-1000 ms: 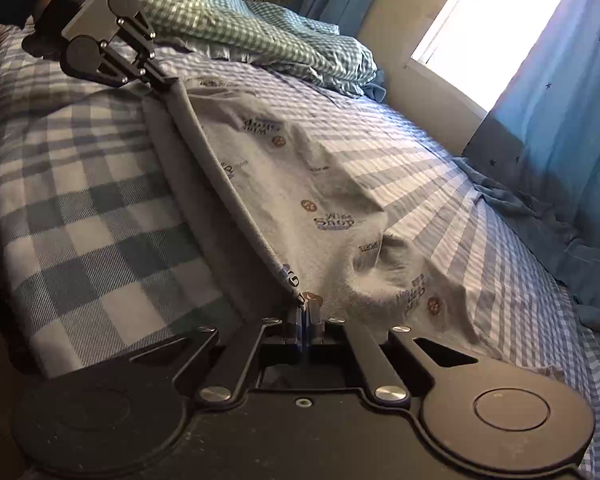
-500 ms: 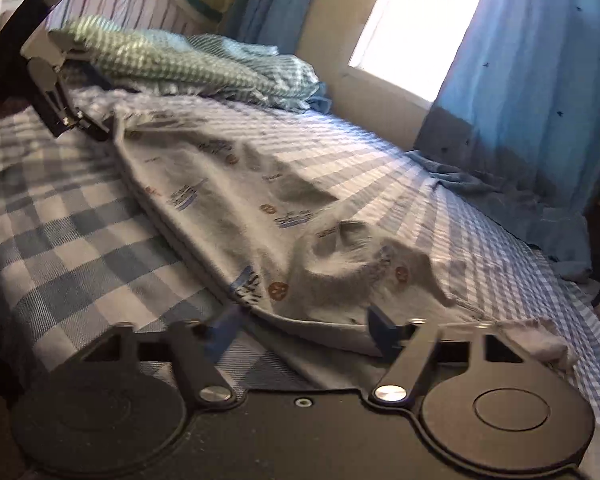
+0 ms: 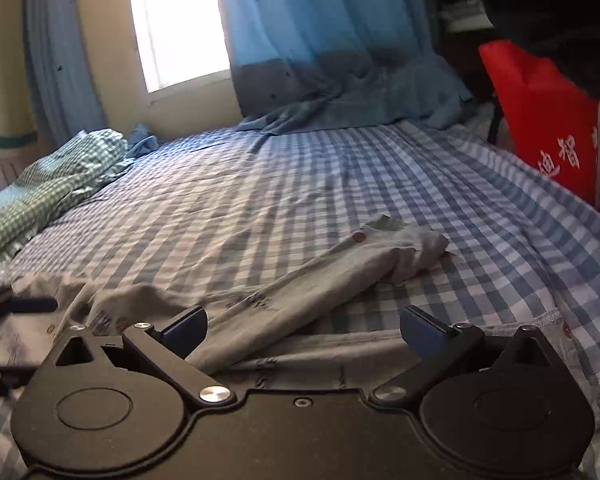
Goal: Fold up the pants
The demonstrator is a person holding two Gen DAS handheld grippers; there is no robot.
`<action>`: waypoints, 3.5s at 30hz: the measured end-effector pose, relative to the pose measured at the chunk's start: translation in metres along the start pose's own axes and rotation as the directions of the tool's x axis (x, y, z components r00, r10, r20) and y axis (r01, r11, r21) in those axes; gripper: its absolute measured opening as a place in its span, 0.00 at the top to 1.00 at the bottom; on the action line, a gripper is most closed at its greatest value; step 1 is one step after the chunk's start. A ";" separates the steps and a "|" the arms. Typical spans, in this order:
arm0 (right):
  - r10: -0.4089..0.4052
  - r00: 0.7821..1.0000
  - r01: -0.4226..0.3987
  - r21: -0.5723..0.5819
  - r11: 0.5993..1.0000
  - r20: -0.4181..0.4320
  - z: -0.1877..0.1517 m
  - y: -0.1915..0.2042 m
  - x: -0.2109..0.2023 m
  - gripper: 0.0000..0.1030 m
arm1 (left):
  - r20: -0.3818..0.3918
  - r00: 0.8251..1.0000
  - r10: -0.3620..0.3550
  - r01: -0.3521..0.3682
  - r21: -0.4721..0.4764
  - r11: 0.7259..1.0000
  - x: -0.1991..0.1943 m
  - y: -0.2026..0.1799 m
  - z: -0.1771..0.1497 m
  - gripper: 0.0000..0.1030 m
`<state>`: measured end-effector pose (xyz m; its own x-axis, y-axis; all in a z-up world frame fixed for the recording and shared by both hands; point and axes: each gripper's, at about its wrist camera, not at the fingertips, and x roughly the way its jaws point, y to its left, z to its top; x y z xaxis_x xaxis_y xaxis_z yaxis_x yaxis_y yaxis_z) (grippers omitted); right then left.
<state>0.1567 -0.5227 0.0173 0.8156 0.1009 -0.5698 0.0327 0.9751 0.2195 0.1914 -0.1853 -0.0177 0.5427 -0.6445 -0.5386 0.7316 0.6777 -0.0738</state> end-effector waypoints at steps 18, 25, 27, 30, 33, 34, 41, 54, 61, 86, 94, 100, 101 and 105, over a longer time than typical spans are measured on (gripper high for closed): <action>-0.198 0.930 0.217 0.028 0.976 -0.310 0.098 -0.001 0.197 0.47 | -0.230 0.953 -0.198 0.091 -0.406 0.909 0.061 0.041 0.006 0.87; -0.266 0.923 0.279 0.009 0.960 -0.279 0.093 -0.001 0.192 1.00 | -0.252 0.959 -0.133 0.032 -0.368 0.929 0.059 0.025 0.017 1.00; -0.245 0.948 0.261 0.053 0.964 -0.205 0.100 -0.010 0.165 1.00 | -0.225 0.967 -0.119 0.038 -0.336 0.941 0.048 0.020 0.022 1.00; -0.187 0.980 0.193 0.078 0.978 -0.075 0.109 -0.020 0.106 1.00 | -0.186 0.981 -0.062 0.018 -0.232 0.973 0.032 0.003 0.035 1.00; -0.134 0.989 0.129 0.081 0.988 0.061 0.111 -0.029 0.033 1.00 | -0.152 0.988 -0.025 0.008 -0.109 0.994 0.016 -0.022 0.043 1.00; -0.132 0.987 0.125 0.076 0.989 0.092 0.108 -0.033 0.011 1.00 | -0.140 0.990 -0.020 0.011 -0.069 0.998 0.011 -0.031 0.043 1.00; -0.181 0.975 0.157 0.171 0.973 0.131 0.007 -0.087 -0.075 1.00 | -0.169 0.985 0.017 0.016 0.189 0.982 0.007 -0.094 0.006 1.00; -0.131 0.984 0.055 0.494 0.868 0.120 -0.100 -0.137 -0.079 0.64 | -0.228 0.967 0.117 -0.050 0.280 0.959 0.017 -0.118 -0.032 1.00; -0.210 0.971 0.119 0.541 0.833 0.110 -0.075 -0.151 -0.067 0.98 | -0.220 0.964 0.149 -0.093 0.245 0.965 0.017 -0.120 -0.025 1.00; -0.148 0.976 0.169 -0.125 0.978 0.162 -0.068 -0.008 -0.047 0.25 | -0.163 0.915 0.368 -0.385 -0.088 0.919 -0.067 0.009 -0.037 0.38; -0.035 0.999 0.031 -0.270 0.962 -0.012 -0.099 0.075 0.019 0.21 | -0.320 0.768 0.555 -0.635 -0.270 0.723 -0.151 0.134 -0.112 0.28; -0.024 1.000 0.019 -0.346 0.938 -0.011 -0.065 0.107 0.027 0.16 | -0.284 0.758 0.587 -0.650 -0.394 0.649 -0.214 0.168 -0.130 0.26; 0.033 0.999 -0.039 -0.350 0.936 -0.025 -0.058 0.118 0.032 0.14 | -0.272 0.765 0.583 -0.641 -0.411 0.648 -0.217 0.170 -0.128 0.26; 0.339 0.928 -0.369 -0.261 0.892 -0.155 -0.019 0.177 0.087 0.14 | -0.189 0.772 0.607 -0.629 -0.371 0.683 -0.209 0.183 -0.106 0.26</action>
<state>0.2222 -0.3379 -0.0085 0.6786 0.4543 -0.5772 -0.4227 0.8842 0.1990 0.1675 0.1108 -0.0073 0.7850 -0.0188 -0.6192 0.0054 0.9997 -0.0235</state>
